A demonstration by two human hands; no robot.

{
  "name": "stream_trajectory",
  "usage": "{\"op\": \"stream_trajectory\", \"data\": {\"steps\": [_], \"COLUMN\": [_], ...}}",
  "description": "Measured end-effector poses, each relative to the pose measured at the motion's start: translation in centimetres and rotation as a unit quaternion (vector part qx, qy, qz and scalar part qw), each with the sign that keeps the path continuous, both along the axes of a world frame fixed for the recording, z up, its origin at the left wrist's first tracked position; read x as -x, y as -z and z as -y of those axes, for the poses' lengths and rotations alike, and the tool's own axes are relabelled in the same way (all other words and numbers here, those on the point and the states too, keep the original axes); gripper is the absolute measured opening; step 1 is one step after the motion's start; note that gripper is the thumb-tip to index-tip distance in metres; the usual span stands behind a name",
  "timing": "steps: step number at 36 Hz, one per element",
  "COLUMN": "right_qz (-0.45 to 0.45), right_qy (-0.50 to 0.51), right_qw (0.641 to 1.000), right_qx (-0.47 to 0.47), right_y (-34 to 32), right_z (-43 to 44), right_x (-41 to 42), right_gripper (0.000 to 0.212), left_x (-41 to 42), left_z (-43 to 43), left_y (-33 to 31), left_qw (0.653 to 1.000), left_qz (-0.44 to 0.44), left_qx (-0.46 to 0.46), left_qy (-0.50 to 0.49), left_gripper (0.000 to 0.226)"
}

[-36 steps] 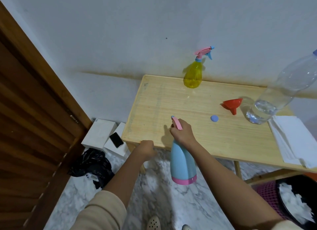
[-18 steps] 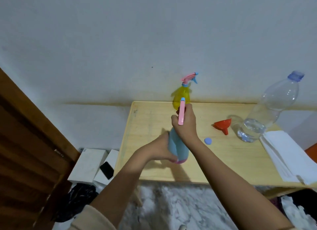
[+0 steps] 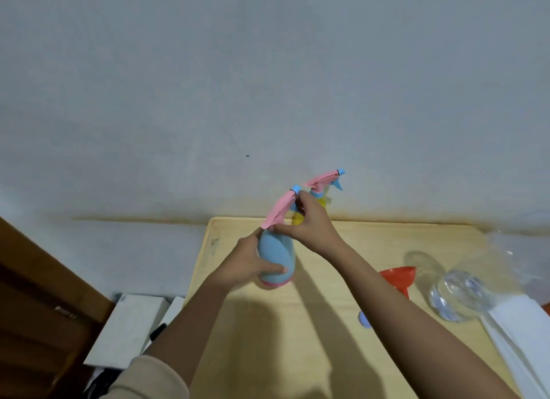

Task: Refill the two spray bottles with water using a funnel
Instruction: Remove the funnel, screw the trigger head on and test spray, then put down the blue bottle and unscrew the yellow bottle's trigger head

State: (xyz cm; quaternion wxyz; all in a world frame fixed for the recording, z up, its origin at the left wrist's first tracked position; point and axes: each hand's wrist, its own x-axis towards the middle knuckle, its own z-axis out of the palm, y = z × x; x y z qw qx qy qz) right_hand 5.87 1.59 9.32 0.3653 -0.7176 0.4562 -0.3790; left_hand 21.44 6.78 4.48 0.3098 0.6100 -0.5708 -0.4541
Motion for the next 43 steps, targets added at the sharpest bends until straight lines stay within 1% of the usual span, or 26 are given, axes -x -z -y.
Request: {"op": "stream_trajectory", "data": {"steps": [4, 8, 9, 10, 12, 14, 16, 18, 21, 26, 28, 30, 32, 37, 40, 41, 43], "right_qz": [0.018, 0.020, 0.021, 0.021, 0.022, 0.022, 0.016, 0.001, -0.011, -0.010, -0.010, -0.003, 0.009, 0.046, 0.048, 0.048, 0.050], "right_qy": [0.045, 0.106, 0.118, 0.131, 0.163, 0.189, 0.207, 0.227, 0.251, 0.276, 0.282, 0.281, 0.277, 0.265, 0.254, 0.252, 0.251], "right_qw": [0.998, 0.993, 0.992, 0.990, 0.986, 0.981, 0.978, 0.974, 0.968, 0.961, 0.959, 0.960, 0.961, 0.963, 0.965, 0.966, 0.965], "right_qx": [0.032, 0.045, 0.043, 0.039, 0.031, 0.021, 0.013, 0.011, 0.016, 0.015, 0.013, 0.012, 0.016, 0.023, 0.034, 0.038, 0.051], "right_y": [1.2, 2.7, 3.1, 3.4, 4.0, 4.4, 4.9, 5.4, 5.8, 6.6, 6.7, 6.8, 7.0, 7.2, 7.3, 7.3, 7.3], "right_z": [1.9, 3.1, 3.5, 4.0, 5.1, 5.8, 6.5, 7.1, 7.9, 8.5, 8.8, 9.0, 9.1, 8.8, 8.3, 8.1, 7.5], "right_x": [-1.5, -2.9, -3.2, -3.4, -3.7, -4.1, -4.5, -4.7, -5.2, -5.6, -5.6, -5.6, -5.6, -5.3, -5.1, -5.1, -5.0], "right_gripper": [0.041, 0.042, 0.041, 0.040, 0.040, 0.040, 0.041, 0.041, 0.042, 0.050, 0.054, 0.053, 0.050, 0.046, 0.045, 0.046, 0.048], "left_x": [-1.0, -1.0, -0.9, -0.7, -0.7, -0.8, -0.8, -0.7, -0.8, -1.2, -1.3, -1.2, -1.1, -0.9, -0.5, -0.4, -0.1], "left_z": [3.1, 5.7, 6.2, 6.8, 8.1, 9.2, 9.8, 10.3, 10.9, 11.8, 12.1, 12.2, 12.3, 12.7, 12.9, 12.8, 12.9], "left_y": [1.2, 2.7, 3.0, 3.4, 4.4, 5.8, 6.2, 6.0, 6.3, 7.1, 7.5, 7.6, 7.6, 7.9, 7.8, 7.6, 8.3], "left_qw": [0.999, 0.996, 0.995, 0.996, 0.996, 0.991, 0.988, 0.987, 0.988, 0.988, 0.987, 0.986, 0.985, 0.982, 0.976, 0.975, 0.969], "left_qz": [-0.038, -0.079, -0.086, -0.069, 0.008, 0.025, 0.066, 0.067, 0.032, -0.020, -0.037, -0.041, -0.045, -0.022, 0.000, 0.004, 0.012], "left_qx": [-0.009, 0.015, 0.017, 0.015, 0.031, 0.056, 0.078, 0.094, 0.089, 0.090, 0.093, 0.102, 0.110, 0.141, 0.166, 0.172, 0.187], "left_qy": [0.007, -0.031, -0.038, -0.052, -0.089, -0.116, -0.114, -0.114, -0.121, -0.127, -0.128, -0.127, -0.127, -0.125, -0.140, -0.143, -0.163], "left_gripper": [0.073, 0.064, 0.065, 0.072, 0.083, 0.080, 0.080, 0.080, 0.078, 0.071, 0.072, 0.071, 0.064, 0.061, 0.051, 0.051, 0.057]}}
